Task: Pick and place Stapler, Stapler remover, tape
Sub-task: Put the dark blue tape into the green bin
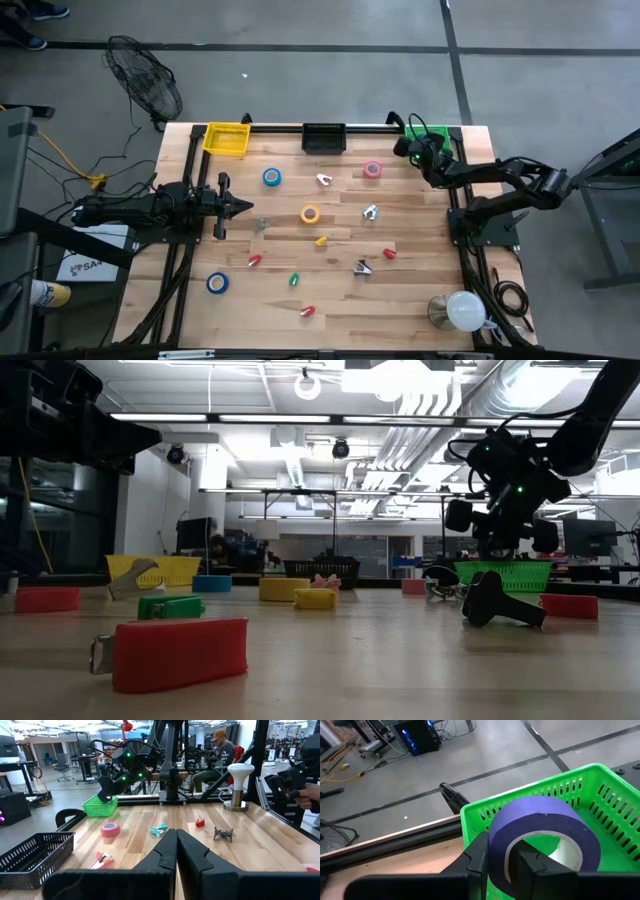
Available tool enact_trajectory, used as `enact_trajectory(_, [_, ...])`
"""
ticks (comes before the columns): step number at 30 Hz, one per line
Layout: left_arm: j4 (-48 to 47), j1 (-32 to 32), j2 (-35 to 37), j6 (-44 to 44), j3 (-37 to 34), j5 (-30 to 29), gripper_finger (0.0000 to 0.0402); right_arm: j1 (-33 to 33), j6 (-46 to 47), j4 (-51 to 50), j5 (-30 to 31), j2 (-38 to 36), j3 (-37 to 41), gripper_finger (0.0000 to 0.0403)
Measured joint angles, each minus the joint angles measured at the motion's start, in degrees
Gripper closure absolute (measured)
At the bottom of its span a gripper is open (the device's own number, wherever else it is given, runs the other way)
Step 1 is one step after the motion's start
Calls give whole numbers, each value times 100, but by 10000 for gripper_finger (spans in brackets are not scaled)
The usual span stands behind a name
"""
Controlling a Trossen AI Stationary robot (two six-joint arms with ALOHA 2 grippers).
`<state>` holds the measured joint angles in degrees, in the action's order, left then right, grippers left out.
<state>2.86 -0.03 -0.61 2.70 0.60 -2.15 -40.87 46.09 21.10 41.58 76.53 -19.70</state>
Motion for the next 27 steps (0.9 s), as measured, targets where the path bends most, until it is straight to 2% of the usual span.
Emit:
enact_trajectory(8, [-1, 1, 0, 0, -1, 0, 400, -2, -1, 15, 123, 0, 0, 327])
enact_trajectory(21, [-1, 0, -1, -2, 0, 1, 400, -2, -2, 15, -63, 0, -1, 282])
enact_trajectory(27, [-1, 1, -1, 0, -1, 0, 400, -2, -137, 15, -245, 0, -3, 274])
